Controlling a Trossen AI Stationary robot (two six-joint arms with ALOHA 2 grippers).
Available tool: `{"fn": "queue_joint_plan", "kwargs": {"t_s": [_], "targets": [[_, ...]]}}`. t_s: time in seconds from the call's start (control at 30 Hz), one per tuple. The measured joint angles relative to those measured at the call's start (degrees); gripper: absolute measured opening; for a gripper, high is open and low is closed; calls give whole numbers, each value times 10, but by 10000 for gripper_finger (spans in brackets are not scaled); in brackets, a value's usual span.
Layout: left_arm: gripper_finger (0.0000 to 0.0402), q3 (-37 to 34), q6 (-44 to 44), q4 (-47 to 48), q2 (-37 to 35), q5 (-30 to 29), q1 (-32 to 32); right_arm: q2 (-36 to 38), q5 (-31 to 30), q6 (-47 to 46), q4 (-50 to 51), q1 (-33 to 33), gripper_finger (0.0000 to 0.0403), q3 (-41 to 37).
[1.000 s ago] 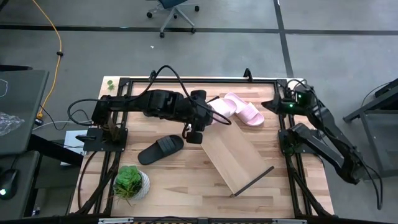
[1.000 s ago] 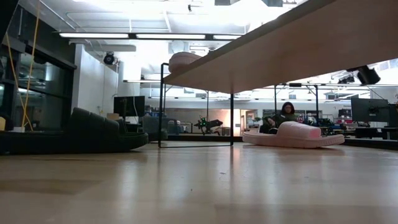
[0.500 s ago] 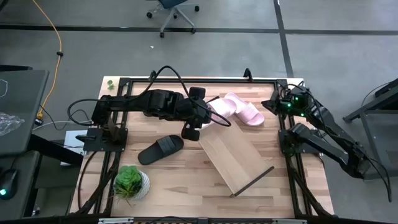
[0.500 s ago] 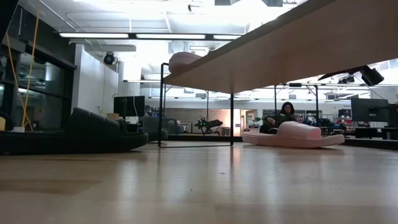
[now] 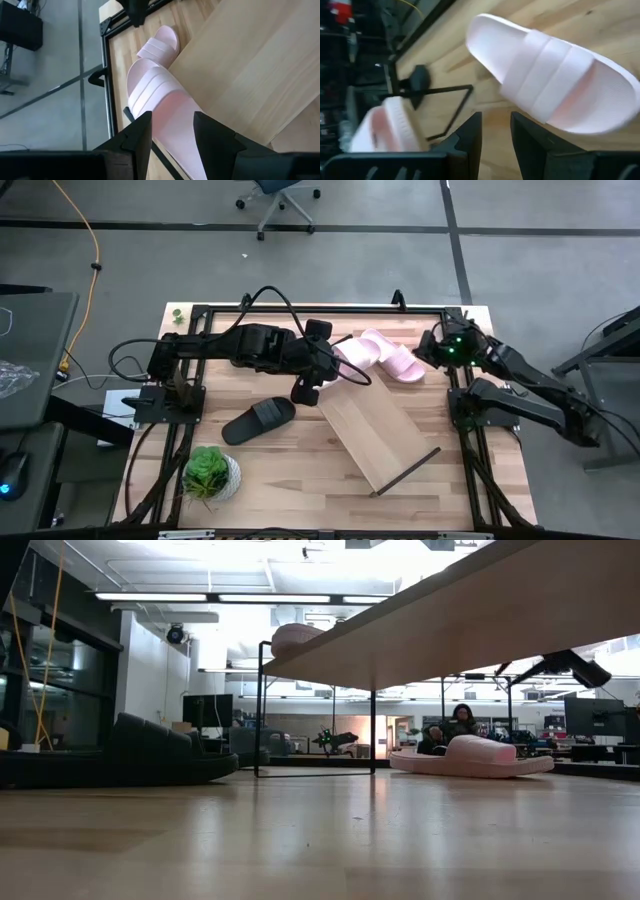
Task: Pick and place slides into the shelf
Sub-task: Put the pink slide on the shelf
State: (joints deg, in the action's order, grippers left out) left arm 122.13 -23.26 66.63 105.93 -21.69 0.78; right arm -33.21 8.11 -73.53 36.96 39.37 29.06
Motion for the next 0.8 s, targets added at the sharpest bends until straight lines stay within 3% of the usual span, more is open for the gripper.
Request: {"fn": "queue_joint_plan", "kwargs": {"t_s": [0.17,0.8], "targets": [[133,0,-10,0,0,0,0,-37,-35,-15,0,-24,91,0],[133,0,-22,14,0,0,0,-176,-51,-46,-38,-59,134,0]]}}
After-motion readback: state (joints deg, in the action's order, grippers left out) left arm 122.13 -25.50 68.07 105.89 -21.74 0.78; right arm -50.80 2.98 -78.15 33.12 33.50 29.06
